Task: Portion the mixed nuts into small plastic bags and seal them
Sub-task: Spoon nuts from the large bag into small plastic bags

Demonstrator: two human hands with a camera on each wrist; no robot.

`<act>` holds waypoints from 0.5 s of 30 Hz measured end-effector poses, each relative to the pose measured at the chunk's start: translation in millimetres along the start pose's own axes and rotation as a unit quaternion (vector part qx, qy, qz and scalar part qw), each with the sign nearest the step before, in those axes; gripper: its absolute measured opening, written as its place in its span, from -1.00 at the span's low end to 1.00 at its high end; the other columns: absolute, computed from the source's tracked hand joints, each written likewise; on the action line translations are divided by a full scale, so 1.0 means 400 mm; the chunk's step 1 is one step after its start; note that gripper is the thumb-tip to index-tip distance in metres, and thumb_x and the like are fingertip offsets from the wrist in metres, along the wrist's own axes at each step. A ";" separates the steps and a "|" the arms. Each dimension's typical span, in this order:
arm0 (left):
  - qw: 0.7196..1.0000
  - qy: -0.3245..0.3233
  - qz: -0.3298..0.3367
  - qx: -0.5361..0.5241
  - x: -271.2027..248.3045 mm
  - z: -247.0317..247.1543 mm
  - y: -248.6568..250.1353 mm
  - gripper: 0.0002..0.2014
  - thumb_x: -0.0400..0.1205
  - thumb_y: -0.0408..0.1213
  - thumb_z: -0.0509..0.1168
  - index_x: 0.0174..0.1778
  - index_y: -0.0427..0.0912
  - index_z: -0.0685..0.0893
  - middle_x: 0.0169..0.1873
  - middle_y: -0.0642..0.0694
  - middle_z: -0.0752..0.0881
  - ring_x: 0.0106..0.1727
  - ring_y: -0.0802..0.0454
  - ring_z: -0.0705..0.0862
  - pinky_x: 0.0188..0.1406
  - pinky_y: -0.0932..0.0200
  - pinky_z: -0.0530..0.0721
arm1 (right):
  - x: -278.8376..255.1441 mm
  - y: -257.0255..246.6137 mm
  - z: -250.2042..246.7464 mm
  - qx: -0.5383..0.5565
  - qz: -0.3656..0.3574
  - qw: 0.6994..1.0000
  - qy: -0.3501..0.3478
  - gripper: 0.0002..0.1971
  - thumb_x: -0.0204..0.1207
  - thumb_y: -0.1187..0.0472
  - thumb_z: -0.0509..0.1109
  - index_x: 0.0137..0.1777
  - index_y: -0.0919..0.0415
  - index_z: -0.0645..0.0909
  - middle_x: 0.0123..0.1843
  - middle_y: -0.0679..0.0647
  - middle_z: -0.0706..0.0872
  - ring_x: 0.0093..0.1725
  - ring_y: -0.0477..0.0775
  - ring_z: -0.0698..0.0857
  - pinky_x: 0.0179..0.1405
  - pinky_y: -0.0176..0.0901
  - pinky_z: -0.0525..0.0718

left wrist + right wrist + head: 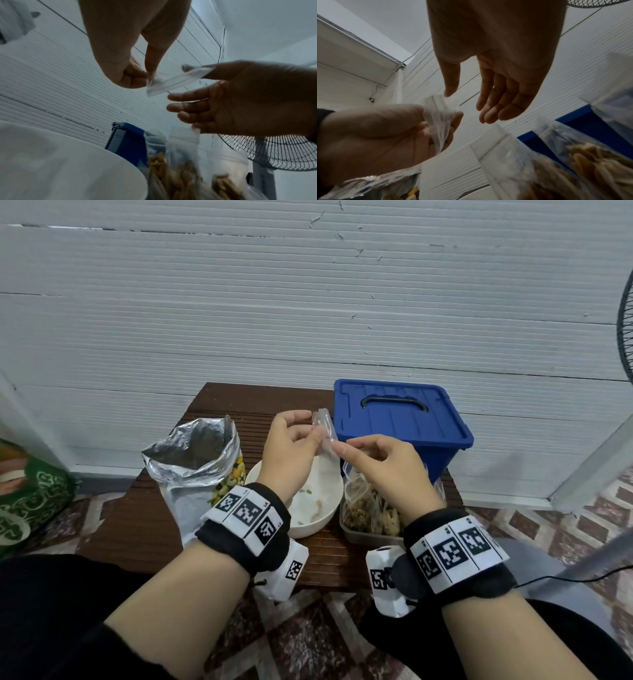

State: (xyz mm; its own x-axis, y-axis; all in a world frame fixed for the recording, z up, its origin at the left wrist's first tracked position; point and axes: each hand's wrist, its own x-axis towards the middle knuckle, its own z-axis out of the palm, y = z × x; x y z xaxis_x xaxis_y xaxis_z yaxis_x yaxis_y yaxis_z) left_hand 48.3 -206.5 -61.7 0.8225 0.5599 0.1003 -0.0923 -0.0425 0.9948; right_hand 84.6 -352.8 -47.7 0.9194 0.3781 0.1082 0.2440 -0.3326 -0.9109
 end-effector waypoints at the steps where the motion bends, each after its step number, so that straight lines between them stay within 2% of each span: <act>1: 1.000 0.005 -0.003 -0.009 -0.002 0.002 0.001 -0.78 0.66 -0.35 0.32 0.16 -0.04 0.50 -0.13 -0.07 0.80 0.06 0.01 0.76 0.18 0.03 0.70 | -0.002 -0.001 -0.001 0.018 0.003 1.000 -0.013 -0.63 0.33 -0.21 0.53 -0.03 0.03 0.75 -0.17 -0.05 0.80 -0.12 -0.16 0.73 -0.19 -0.47 0.63; 3: 1.000 0.008 -0.005 -0.022 -0.006 0.003 0.001 -0.78 0.67 -0.34 0.32 0.18 -0.04 0.51 -0.06 -0.14 0.79 0.04 -0.04 0.78 0.10 0.08 0.73 | -0.004 -0.001 -0.001 0.035 -0.005 0.999 -0.031 -0.68 0.32 -0.15 0.57 -0.12 0.09 0.78 -0.19 0.01 0.81 -0.14 -0.06 0.75 -0.12 -0.26 0.68; 4: 1.000 0.004 -0.005 -0.028 -0.009 0.003 0.002 -0.78 0.67 -0.33 0.31 0.21 -0.06 0.52 -0.08 -0.14 0.79 0.00 -0.04 0.80 0.03 0.12 0.73 | -0.003 0.000 0.000 0.032 -0.015 0.999 -0.033 -0.74 0.36 -0.06 0.57 -0.18 0.14 0.78 -0.24 0.02 0.81 -0.19 -0.06 0.75 -0.16 -0.25 0.67; 6: 0.999 -0.006 -0.004 -0.034 -0.014 0.002 0.007 -0.79 0.69 -0.29 0.30 0.23 -0.11 0.54 -0.18 -0.07 0.77 -0.07 0.01 0.82 -0.09 0.21 0.72 | 0.000 0.002 -0.002 0.028 -0.024 0.999 -0.026 -0.84 0.47 0.14 0.51 -0.26 0.21 0.75 -0.34 -0.01 0.78 -0.31 -0.12 0.73 -0.28 -0.36 0.63; 7: 0.999 -0.008 -0.005 -0.034 -0.015 0.000 0.009 -0.81 0.69 -0.27 0.29 0.21 -0.14 0.57 -0.20 -0.04 0.76 -0.10 0.03 0.82 -0.13 0.23 0.71 | 0.002 0.003 -0.004 0.030 -0.020 0.999 -0.025 -0.83 0.52 0.19 0.47 -0.28 0.23 0.74 -0.38 -0.03 0.77 -0.35 -0.14 0.73 -0.33 -0.42 0.60; 9: 0.999 -0.002 -0.005 -0.036 -0.014 -0.005 0.011 -0.89 0.69 -0.23 0.30 0.06 -0.16 0.63 -0.20 -0.03 0.76 -0.18 0.06 0.81 -0.17 0.21 0.68 | 0.005 0.004 -0.009 0.038 -0.005 0.999 -0.031 -0.77 0.57 0.20 0.41 -0.29 0.27 0.72 -0.43 -0.06 0.76 -0.40 -0.15 0.72 -0.41 -0.47 0.56; 11: 0.999 0.008 0.000 -0.031 -0.013 -0.013 0.013 -0.88 0.69 -0.19 0.30 -0.09 -0.16 0.62 -0.23 -0.05 0.76 -0.20 0.07 0.79 -0.19 0.21 0.68 | 0.004 0.001 -0.012 0.050 0.011 0.998 -0.036 -0.71 0.61 0.16 0.36 -0.25 0.35 0.70 -0.47 -0.08 0.74 -0.43 -0.16 0.69 -0.43 -0.43 0.55; 15: 0.999 -0.013 0.002 -0.031 -0.019 -0.023 0.017 -0.84 0.72 -0.22 0.23 -0.12 -0.21 0.60 -0.33 0.03 0.76 -0.24 0.10 0.81 -0.22 0.26 0.70 | 0.003 0.001 -0.013 0.062 0.020 0.998 -0.019 -0.64 0.64 0.12 0.31 -0.22 0.41 0.69 -0.48 -0.04 0.72 -0.46 -0.18 0.65 -0.39 -0.35 0.57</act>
State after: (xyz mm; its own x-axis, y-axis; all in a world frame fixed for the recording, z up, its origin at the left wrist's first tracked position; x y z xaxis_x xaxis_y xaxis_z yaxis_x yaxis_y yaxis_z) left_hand 36.4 -203.6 -56.0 0.8363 0.5382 0.1047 -0.1286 0.0069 0.9917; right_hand 87.3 -356.9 -45.9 0.9144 0.4007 0.0578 0.1654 -0.2393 -0.9567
